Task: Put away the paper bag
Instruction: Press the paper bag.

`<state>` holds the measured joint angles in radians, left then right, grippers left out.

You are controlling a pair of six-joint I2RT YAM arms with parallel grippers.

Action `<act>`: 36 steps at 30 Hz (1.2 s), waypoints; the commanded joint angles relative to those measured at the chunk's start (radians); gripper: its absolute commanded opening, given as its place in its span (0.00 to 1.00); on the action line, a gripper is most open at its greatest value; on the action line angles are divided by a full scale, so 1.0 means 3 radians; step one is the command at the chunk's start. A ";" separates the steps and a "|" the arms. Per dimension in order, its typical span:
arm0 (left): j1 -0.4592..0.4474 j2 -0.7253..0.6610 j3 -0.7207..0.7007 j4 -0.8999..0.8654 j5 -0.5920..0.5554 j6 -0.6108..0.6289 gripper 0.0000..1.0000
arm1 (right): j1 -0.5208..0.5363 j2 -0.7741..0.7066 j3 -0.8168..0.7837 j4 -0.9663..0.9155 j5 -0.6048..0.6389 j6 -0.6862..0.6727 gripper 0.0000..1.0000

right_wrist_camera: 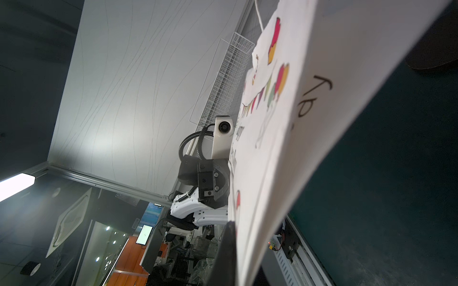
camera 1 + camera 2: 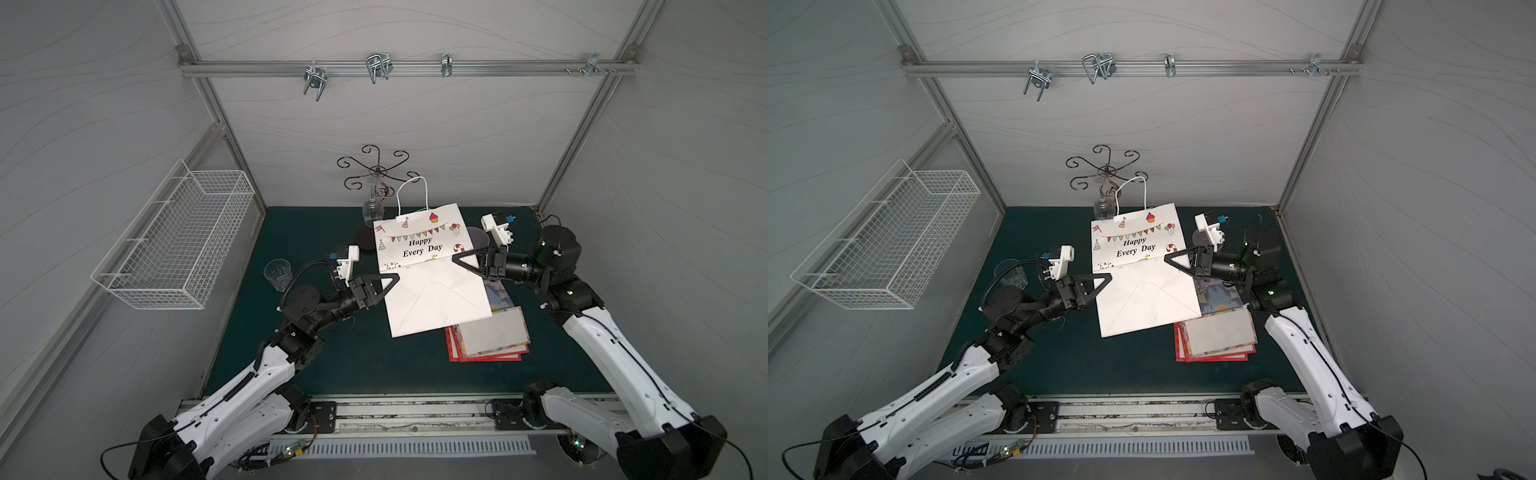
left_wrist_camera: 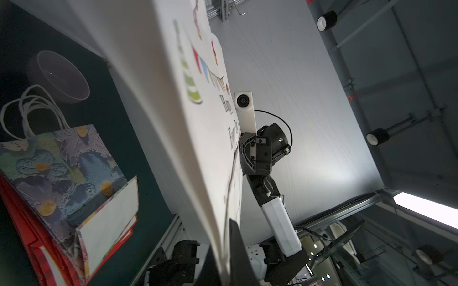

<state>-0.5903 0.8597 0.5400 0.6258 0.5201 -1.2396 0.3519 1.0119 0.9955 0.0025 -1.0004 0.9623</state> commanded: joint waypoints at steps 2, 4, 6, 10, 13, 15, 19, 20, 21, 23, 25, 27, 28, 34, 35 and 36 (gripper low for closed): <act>0.0015 0.0029 0.0068 0.0398 -0.0177 -0.0061 0.00 | 0.0011 -0.0074 -0.0021 0.0038 -0.0228 0.0006 0.00; 0.0015 0.0026 0.0077 0.0395 -0.0184 -0.0050 0.00 | 0.0012 -0.0089 -0.0016 0.0000 -0.0259 -0.0015 0.00; 0.0018 0.0010 0.0077 0.0363 -0.0243 -0.0026 0.22 | 0.0011 -0.0104 -0.0010 -0.0052 -0.0289 -0.0045 0.00; 0.0016 -0.0030 0.0065 0.0315 -0.0373 0.0037 0.27 | 0.0009 -0.0151 -0.0014 -0.0169 -0.0338 -0.0112 0.00; 0.0015 -0.0014 0.0101 0.0313 -0.0359 0.0076 0.01 | 0.0011 -0.0172 -0.0015 -0.0236 -0.0368 -0.0145 0.00; 0.0015 0.0003 0.0107 0.0330 -0.0348 0.0076 0.00 | 0.0012 -0.0181 -0.0020 -0.0252 -0.0381 -0.0150 0.00; 0.0018 -0.0029 0.0098 0.0334 -0.0372 0.0127 0.00 | 0.0011 -0.0202 -0.0015 -0.0279 -0.0390 -0.0162 0.00; 0.0015 -0.0051 0.0105 0.0288 -0.0403 0.0155 0.00 | 0.0011 -0.0203 -0.0010 -0.0283 -0.0397 -0.0165 0.00; 0.0015 -0.0067 0.0107 0.0243 -0.0431 0.0179 0.04 | 0.0011 -0.0211 -0.0007 -0.0286 -0.0403 -0.0169 0.00; 0.0015 -0.0118 0.0118 0.0143 -0.0529 0.0237 0.25 | 0.0011 -0.0226 0.0000 -0.0325 -0.0422 -0.0190 0.00; 0.0015 -0.0151 0.0118 0.0112 -0.0624 0.0292 0.27 | 0.0012 -0.0246 0.0000 -0.0372 -0.0441 -0.0217 0.00; 0.0019 -0.0161 0.0138 0.0088 -0.0720 0.0358 0.22 | 0.0008 -0.0266 0.0000 -0.0437 -0.0452 -0.0254 0.00; 0.0029 -0.0150 0.0152 0.0091 -0.0760 0.0380 0.16 | 0.0010 -0.0275 -0.0007 -0.0462 -0.0463 -0.0270 0.00; 0.0059 -0.0017 0.0243 0.0242 -0.0719 0.0376 0.00 | 0.0009 -0.0324 -0.0010 -0.0536 -0.0513 -0.0300 0.00; 0.0062 -0.0007 0.0249 0.0260 -0.0721 0.0377 0.00 | 0.0009 -0.0330 -0.0005 -0.0563 -0.0515 -0.0316 0.00; 0.0061 -0.0002 0.0259 0.0261 -0.0730 0.0374 0.00 | 0.0011 -0.0338 0.0000 -0.0579 -0.0520 -0.0320 0.00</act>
<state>-0.5850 0.8543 0.5571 0.6277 0.3408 -1.1351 0.3492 0.9371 0.9951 -0.1230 -1.0966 0.8898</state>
